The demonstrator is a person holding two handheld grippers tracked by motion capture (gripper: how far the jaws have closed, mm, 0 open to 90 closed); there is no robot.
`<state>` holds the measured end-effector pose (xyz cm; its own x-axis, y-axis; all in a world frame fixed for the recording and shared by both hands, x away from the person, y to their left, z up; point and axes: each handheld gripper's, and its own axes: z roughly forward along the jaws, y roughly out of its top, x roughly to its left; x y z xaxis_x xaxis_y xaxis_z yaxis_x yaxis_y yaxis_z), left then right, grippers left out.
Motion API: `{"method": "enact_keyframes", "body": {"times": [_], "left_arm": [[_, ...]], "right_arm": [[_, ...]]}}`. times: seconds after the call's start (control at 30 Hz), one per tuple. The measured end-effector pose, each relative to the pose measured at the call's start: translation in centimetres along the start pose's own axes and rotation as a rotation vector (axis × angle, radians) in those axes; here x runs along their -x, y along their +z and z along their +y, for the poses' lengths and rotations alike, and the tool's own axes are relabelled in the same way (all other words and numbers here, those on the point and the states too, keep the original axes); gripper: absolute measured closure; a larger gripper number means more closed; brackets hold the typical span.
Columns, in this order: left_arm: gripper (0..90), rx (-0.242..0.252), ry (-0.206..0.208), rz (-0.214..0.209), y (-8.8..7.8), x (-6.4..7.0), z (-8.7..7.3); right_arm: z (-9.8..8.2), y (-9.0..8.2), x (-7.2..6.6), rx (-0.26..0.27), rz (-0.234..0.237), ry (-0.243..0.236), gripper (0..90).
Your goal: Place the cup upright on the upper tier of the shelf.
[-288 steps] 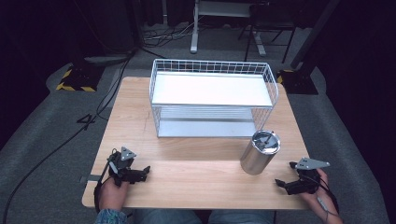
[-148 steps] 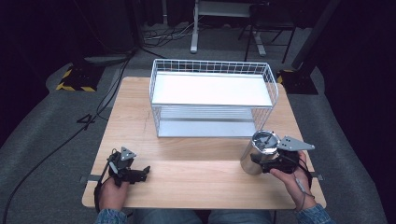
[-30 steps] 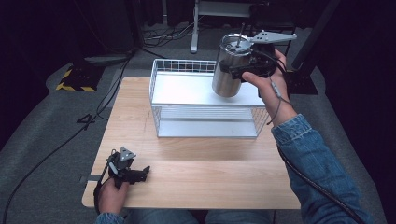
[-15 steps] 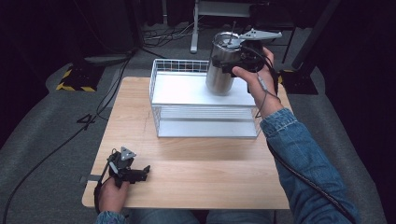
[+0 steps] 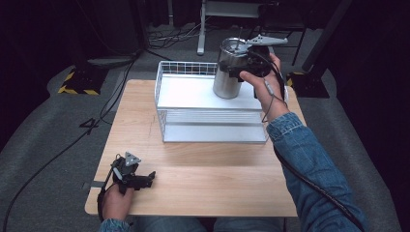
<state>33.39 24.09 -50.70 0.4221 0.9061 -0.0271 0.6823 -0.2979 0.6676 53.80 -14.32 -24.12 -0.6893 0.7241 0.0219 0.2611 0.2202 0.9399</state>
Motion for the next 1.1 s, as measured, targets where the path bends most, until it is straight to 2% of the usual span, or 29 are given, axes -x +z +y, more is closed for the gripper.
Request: {"method": "enact_keyframes", "body": {"times": [0.1,0.27,0.5,0.7,0.9,1.1], "left_arm": [[0.0,0.000,0.000,0.000,0.00,0.00,0.00],[0.0,0.000,0.000,0.000,0.00,0.00,0.00],[0.0,0.000,0.001,0.001,0.00,0.00,0.00],[0.0,0.000,0.001,0.000,0.00,0.00,0.00],[0.0,0.000,0.002,0.001,-0.01,-0.01,0.00],[0.0,0.000,0.000,0.000,0.00,0.00,0.00]], "right_arm": [[-0.13,0.09,-0.05,-0.005,0.005,-0.001,3.6],[-0.04,0.19,-0.37,-0.021,0.015,-0.037,3.6],[0.10,0.19,-0.22,-0.036,0.028,-0.040,3.5],[0.23,0.40,-0.40,-0.036,0.005,-0.060,1.6],[0.30,0.71,-0.79,-0.043,-0.012,-0.047,0.0],[0.12,0.43,-0.61,-0.048,-0.010,-0.101,0.0]]}}
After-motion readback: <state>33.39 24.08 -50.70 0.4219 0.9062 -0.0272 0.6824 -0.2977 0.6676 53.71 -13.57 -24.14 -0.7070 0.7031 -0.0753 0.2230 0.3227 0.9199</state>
